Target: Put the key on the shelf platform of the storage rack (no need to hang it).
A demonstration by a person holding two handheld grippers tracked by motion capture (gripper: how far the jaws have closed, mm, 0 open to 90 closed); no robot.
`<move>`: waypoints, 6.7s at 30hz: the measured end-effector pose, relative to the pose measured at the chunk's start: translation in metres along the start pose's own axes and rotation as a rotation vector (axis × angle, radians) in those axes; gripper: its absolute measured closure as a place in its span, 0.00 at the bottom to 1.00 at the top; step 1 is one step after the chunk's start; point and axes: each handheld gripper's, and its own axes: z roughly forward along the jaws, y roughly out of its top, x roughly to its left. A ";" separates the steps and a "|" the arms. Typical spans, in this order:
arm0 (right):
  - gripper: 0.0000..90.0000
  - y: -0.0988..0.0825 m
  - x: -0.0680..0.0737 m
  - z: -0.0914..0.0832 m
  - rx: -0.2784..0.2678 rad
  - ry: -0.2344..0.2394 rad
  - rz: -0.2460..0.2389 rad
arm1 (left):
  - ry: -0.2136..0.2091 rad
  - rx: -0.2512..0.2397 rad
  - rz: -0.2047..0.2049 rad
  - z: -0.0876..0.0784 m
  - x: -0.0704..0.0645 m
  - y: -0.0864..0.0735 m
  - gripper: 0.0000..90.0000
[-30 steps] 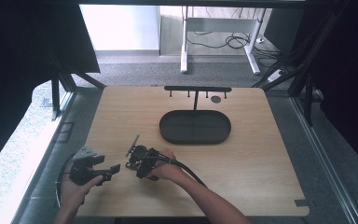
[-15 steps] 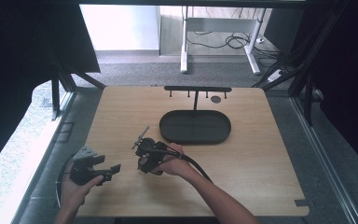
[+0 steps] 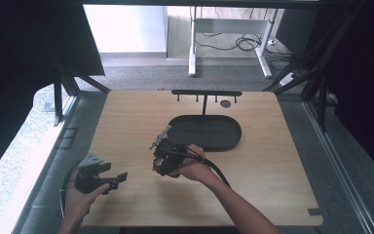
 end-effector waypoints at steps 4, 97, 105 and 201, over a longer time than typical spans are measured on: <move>0.55 -0.003 -0.005 -0.006 -0.003 -0.007 0.011 | 0.000 0.000 -0.001 0.000 0.000 0.000 0.24; 0.55 -0.048 -0.124 -0.015 0.018 -0.176 0.179 | 0.001 0.013 -0.001 0.003 0.000 -0.001 0.24; 0.55 -0.049 -0.132 -0.008 0.027 -0.182 0.185 | 0.004 0.011 -0.003 0.002 0.001 -0.001 0.24; 0.45 -0.091 -0.140 -0.004 -0.064 -0.256 0.211 | -0.002 0.054 0.000 0.010 -0.002 -0.002 0.23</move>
